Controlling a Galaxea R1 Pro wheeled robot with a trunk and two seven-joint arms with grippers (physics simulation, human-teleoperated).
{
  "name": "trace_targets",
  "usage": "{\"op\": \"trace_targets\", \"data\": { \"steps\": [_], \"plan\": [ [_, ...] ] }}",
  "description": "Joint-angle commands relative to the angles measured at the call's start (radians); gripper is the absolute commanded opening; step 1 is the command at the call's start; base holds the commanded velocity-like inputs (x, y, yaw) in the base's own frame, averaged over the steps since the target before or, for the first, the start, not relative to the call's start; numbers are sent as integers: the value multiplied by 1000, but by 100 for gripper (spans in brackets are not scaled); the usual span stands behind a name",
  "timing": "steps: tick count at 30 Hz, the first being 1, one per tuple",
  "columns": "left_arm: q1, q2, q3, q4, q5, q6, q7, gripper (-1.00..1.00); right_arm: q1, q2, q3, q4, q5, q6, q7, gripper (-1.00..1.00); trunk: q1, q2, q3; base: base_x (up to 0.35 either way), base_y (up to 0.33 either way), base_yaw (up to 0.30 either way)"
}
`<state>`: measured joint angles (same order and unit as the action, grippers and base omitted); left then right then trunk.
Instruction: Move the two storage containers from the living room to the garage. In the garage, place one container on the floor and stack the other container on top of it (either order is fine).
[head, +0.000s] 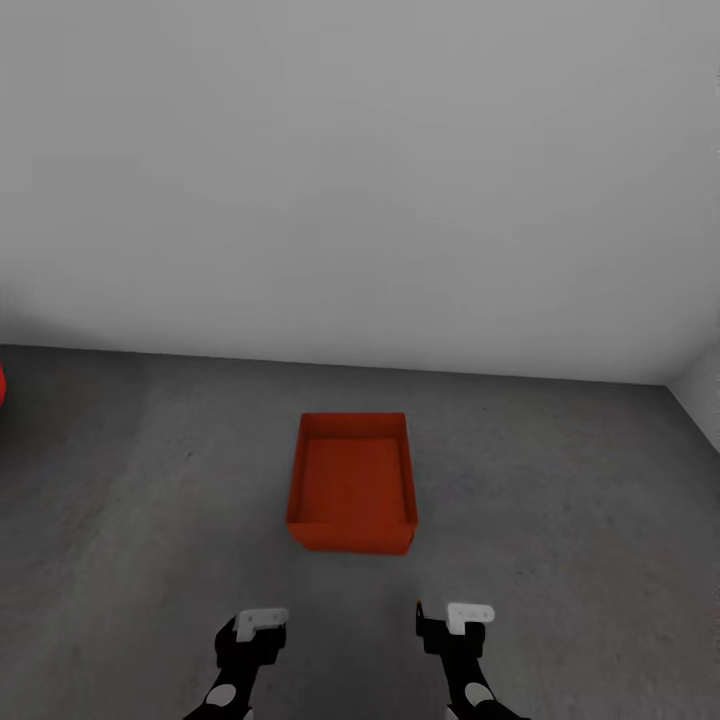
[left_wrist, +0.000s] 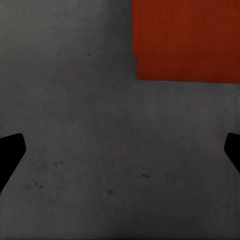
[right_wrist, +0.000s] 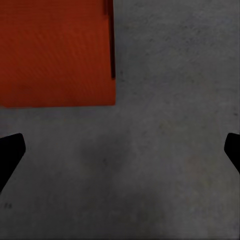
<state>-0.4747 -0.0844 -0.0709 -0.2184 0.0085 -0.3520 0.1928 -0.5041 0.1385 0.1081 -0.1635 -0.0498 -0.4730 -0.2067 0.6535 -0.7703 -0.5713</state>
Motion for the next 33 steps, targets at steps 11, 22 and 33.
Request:
{"op": "trace_targets", "data": {
  "steps": [11,22,33],
  "plan": [
    [-1,2,-9,-3,1,-5,8,100,-1,1,7,1,-6,-2,-8,100,0,-1,2,-74,0,-4],
    [-1,1,-13,-6,-1,-61,8,100,-1,1,7,1,-7,-2,-8,100,0,-1,18,-1,0,-63],
    [0,7,-11,-6,1,-80,2,100,-1,1,4,1,-9,-2,-8,100,0,-1,34,0,0,-68]
  ]
}}
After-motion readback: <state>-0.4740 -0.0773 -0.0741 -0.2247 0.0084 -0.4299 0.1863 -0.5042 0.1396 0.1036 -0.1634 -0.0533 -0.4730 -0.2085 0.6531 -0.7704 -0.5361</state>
